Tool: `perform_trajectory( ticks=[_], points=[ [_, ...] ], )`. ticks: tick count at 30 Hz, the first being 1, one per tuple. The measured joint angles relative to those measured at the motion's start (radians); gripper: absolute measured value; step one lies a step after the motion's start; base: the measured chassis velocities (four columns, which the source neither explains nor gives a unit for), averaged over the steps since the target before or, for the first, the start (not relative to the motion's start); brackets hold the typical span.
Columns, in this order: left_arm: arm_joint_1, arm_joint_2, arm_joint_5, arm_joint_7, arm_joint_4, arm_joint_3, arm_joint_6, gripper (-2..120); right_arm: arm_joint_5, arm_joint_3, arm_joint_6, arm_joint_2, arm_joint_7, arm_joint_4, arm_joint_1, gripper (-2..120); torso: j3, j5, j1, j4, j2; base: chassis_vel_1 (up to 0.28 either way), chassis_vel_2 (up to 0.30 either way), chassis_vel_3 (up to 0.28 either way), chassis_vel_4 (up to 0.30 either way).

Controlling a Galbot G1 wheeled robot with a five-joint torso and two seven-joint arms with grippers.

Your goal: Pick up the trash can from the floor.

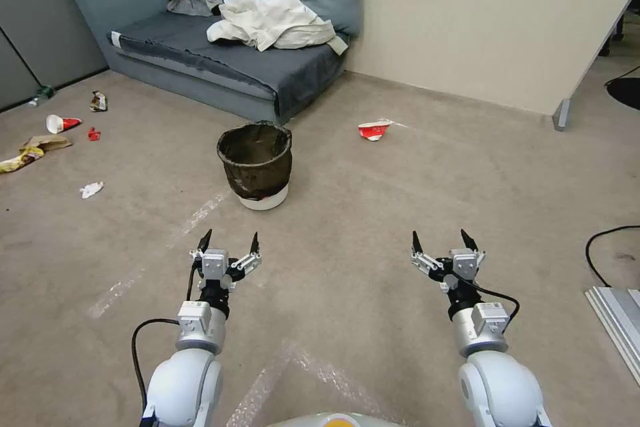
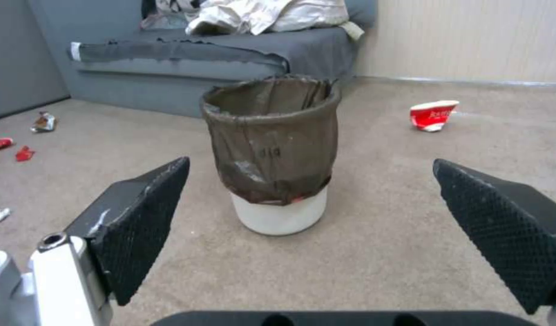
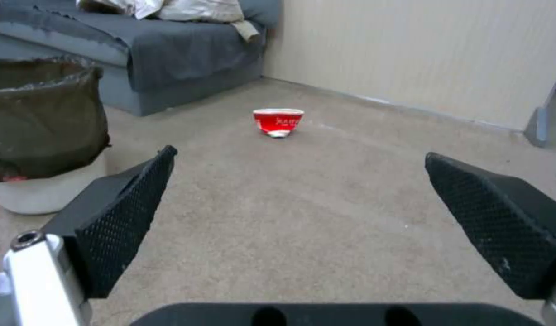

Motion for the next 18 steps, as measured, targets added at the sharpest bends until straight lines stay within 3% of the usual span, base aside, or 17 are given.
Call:
perform_trajectory(
  ticks=[18],
  points=[
    [0.0,0.0,0.0,0.0,0.0,0.0,0.0,100,0.0,0.0,0.0,0.0,0.0,0.0,0.0,100,0.0,0.0,0.0,0.0,0.0,0.0,0.0,0.0,0.0]
  ],
)
